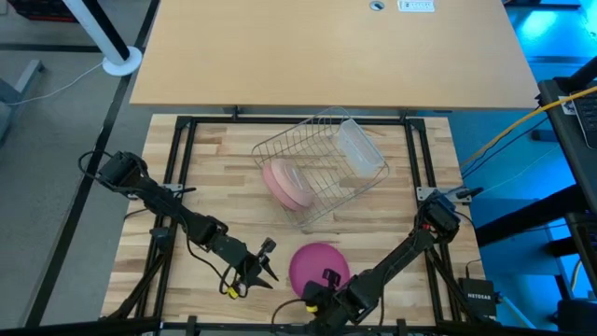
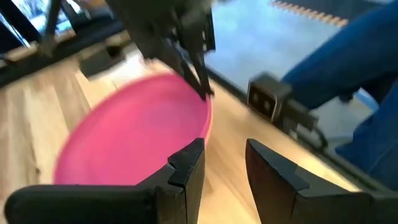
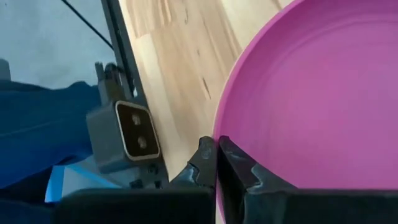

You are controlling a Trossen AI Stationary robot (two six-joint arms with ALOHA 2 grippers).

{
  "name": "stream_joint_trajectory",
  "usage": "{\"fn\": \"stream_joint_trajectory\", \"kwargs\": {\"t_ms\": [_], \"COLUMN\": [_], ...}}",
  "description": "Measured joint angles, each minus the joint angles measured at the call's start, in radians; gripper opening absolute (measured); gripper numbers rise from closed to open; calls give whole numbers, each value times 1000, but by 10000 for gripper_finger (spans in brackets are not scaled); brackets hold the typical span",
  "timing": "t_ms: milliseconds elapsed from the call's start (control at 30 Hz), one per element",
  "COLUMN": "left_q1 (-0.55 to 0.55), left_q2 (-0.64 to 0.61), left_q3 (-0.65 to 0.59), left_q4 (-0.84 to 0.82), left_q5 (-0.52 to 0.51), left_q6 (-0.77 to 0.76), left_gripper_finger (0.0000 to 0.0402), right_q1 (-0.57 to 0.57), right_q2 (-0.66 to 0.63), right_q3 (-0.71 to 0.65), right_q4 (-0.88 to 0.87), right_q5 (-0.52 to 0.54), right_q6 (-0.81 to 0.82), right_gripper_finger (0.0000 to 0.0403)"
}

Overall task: Sort dishes
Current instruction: Put the pink plate into the dish rack

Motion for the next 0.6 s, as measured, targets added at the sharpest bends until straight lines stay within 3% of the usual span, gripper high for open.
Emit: {"fn": "stream_joint_trajectory", "kwargs": {"t_ms": [167,300,600], "left_q1": [0,0,15], "left_q2": [83,145,153], "left_q3": [0,-1,0], "left_q4": [23,110,221], "left_q5": [-3,-63,-76], "left_q6": [16,75,182], "left_gripper_finger": [109,109,109], "right_q1": [-2,-7,-6], "right_q2": [0,0,0], "right_q3": [0,0,0], "right_q4": [8,11,11], "right_q5": [32,39,32], "right_q6": [0,-1,-2], "right_gripper_finger": [2,1,1]}}
